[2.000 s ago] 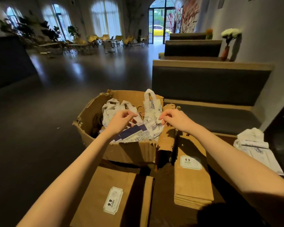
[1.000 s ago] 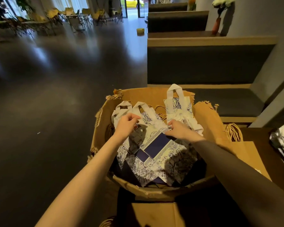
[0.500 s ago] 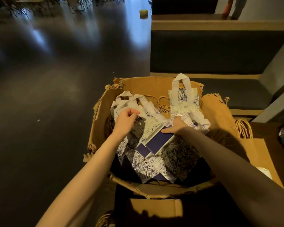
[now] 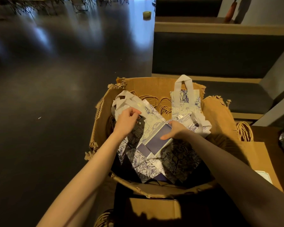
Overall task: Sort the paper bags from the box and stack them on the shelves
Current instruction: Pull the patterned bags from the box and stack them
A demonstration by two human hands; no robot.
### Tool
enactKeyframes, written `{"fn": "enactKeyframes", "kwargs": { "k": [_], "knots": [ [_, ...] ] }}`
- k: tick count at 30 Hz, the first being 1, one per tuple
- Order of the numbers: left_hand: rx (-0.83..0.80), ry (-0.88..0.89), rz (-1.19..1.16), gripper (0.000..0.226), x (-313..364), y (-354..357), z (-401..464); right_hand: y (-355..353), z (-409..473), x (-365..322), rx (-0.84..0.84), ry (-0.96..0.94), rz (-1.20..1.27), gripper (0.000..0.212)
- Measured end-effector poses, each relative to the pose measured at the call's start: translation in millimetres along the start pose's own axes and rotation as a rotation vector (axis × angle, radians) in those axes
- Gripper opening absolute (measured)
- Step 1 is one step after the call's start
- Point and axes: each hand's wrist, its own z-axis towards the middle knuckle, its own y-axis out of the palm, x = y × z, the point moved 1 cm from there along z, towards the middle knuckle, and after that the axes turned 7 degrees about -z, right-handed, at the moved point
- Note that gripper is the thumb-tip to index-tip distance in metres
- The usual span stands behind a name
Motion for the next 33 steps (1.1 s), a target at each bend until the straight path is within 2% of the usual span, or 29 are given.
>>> {"fn": "enactKeyframes", "kwargs": {
  "k": [3,6,9,12,13,15,18,20,22,25,28,30,33],
  "knots": [
    [0.002,-0.004,-0.024,0.021,2,0,-1,-16,-10,-5,0.052,-0.074,0.009,0.03],
    [0.003,-0.007,-0.084,0.02,5,1,-2,-32,-26,-3,0.166,-0.151,0.088,0.042],
    [0.058,0.017,-0.164,0.02,10,1,-6,-56,-57,-9,0.297,-0.202,0.219,0.033],
    [0.132,0.046,-0.268,0.012,21,3,-15,-73,-80,-12,0.455,-0.188,0.437,0.04],
    [0.131,0.046,-0.297,0.015,26,5,-19,-73,-85,-13,0.507,-0.187,0.544,0.043],
    [0.027,-0.002,-0.325,0.024,33,11,-26,-66,-91,-15,0.591,-0.171,0.721,0.046],
    [-0.186,0.0,-0.344,0.016,36,24,-40,-45,-95,-22,0.597,-0.182,0.916,0.04],
    [-0.157,0.02,-0.382,0.017,32,26,-46,-33,-95,-26,0.597,-0.204,0.942,0.036],
    [-0.113,0.023,-0.389,0.027,25,25,-45,-24,-94,-27,0.588,-0.21,0.949,0.032],
    [-0.038,0.049,-0.305,0.051,22,21,-45,-18,-91,-27,0.572,-0.222,0.974,0.026],
    [-0.02,0.087,-0.25,0.059,25,21,-46,-18,-87,-24,0.577,-0.22,1.024,0.024],
    [-0.055,0.101,-0.206,0.058,25,25,-46,-17,-85,-22,0.585,-0.211,1.046,0.028],
    [-0.165,0.124,-0.241,0.047,30,32,-49,-19,-87,-24,0.594,-0.205,1.039,0.05]
  ]
}}
